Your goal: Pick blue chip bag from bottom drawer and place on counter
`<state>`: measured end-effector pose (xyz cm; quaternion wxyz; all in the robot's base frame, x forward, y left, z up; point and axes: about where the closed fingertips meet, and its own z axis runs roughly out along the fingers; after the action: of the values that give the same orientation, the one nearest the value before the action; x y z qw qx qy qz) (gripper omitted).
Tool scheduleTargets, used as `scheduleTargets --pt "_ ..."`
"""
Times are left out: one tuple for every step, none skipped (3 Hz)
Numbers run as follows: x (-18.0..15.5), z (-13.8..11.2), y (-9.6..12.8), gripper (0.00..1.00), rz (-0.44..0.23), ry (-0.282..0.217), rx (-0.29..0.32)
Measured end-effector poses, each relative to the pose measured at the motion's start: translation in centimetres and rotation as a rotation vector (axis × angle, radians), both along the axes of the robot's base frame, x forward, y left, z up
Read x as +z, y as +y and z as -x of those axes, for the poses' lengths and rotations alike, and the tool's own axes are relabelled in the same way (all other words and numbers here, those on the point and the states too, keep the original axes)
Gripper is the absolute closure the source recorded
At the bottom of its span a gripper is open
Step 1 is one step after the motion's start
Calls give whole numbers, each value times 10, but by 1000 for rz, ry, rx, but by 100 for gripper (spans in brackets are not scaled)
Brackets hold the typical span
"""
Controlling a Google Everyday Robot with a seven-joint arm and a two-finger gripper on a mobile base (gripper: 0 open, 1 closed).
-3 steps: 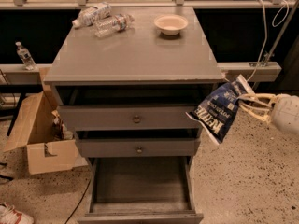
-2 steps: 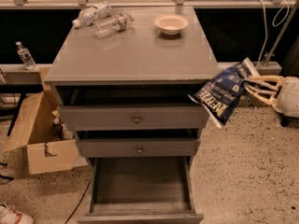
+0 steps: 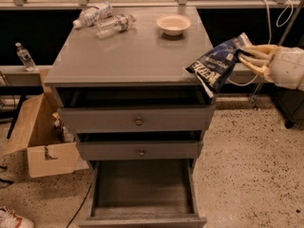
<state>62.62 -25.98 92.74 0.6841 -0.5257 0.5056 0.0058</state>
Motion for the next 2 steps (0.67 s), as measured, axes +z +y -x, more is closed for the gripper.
scheduleTargets --pt "4 -35 18 100 -41 27 -70" --pt "3 -66 35 100 -56 59 -114"
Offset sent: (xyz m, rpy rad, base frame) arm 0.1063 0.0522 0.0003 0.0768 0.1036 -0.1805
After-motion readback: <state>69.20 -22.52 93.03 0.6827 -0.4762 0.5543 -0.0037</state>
